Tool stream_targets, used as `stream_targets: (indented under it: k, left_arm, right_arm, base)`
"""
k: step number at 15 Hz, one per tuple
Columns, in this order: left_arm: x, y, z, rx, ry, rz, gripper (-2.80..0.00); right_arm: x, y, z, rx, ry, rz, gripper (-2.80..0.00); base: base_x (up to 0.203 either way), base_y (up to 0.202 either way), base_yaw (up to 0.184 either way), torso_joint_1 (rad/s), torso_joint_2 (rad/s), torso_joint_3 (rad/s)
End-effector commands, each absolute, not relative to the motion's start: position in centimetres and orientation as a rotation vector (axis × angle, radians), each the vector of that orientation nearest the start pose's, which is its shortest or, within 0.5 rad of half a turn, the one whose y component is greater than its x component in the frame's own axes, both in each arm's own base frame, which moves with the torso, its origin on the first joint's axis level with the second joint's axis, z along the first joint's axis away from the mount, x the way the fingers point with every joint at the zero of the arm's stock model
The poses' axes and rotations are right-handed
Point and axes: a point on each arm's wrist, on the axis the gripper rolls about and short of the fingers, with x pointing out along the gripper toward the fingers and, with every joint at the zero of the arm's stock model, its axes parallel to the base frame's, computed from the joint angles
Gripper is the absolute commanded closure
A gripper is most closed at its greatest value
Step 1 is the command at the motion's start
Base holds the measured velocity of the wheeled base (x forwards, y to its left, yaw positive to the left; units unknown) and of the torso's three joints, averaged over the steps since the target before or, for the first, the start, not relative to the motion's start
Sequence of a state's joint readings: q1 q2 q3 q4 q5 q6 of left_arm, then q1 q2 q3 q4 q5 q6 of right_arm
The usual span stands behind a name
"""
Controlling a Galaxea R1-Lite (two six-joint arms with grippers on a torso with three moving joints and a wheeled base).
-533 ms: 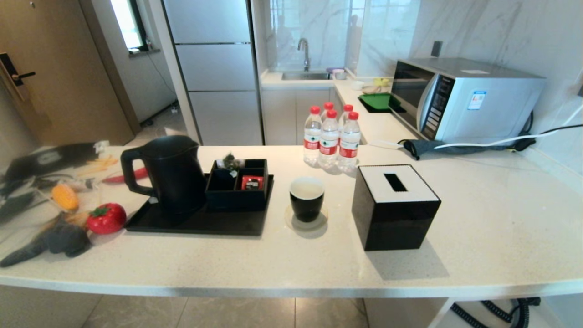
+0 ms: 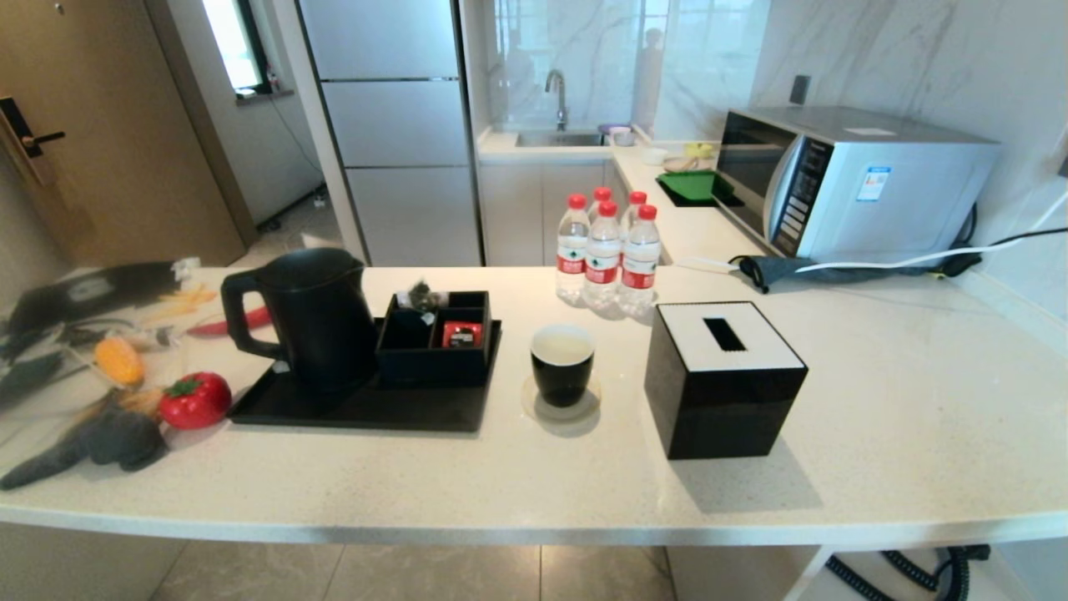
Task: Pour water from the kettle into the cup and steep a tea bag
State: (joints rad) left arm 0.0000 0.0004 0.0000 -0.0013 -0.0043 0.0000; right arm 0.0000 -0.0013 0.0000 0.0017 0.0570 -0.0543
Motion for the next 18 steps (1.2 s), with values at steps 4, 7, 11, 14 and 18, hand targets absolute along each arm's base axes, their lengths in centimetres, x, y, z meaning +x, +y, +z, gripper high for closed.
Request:
stream_targets:
  k: [4, 7, 11, 14, 18]
  left_arm:
    - [-2.28, -0.01, 7.56, 0.0, -0.002, -0.003, 0.0]
    - [-2.28, -0.01, 7.56, 0.0, -0.002, -0.003, 0.0]
    - [-2.28, 0.0, 7.56, -0.014, -0.002, -0.002, 0.0]
    - [-2.28, 0.0, 7.58, -0.017, -0.003, -0.002, 0.0]
    - [-2.28, 0.01, 7.58, -0.018, -0.003, 0.005, 0.0]
  right_arm:
    - [-2.28, 0.13, 7.53, -0.055, 0.0, 0.058, 0.0]
    - [-2.28, 0.13, 7.53, -0.055, 0.0, 0.058, 0.0]
    - [-2.28, 0.13, 7.53, -0.055, 0.0, 0.058, 0.0]
    - [-2.28, 0.13, 7.53, -0.055, 0.0, 0.058, 0.0]
    - [-2.28, 0.13, 7.53, -0.055, 0.0, 0.058, 0.0]
  base:
    - [0.0, 0.0, 0.0, 0.0, 0.0, 0.0]
    - [0.0, 0.0, 0.0, 0.0, 0.0, 0.0]
    - [0.0, 0.0, 0.0, 0.0, 0.0, 0.0]
    - [0.0, 0.0, 0.0, 0.0, 0.0, 0.0]
    - [0.0, 0.0, 0.0, 0.0, 0.0, 0.0]
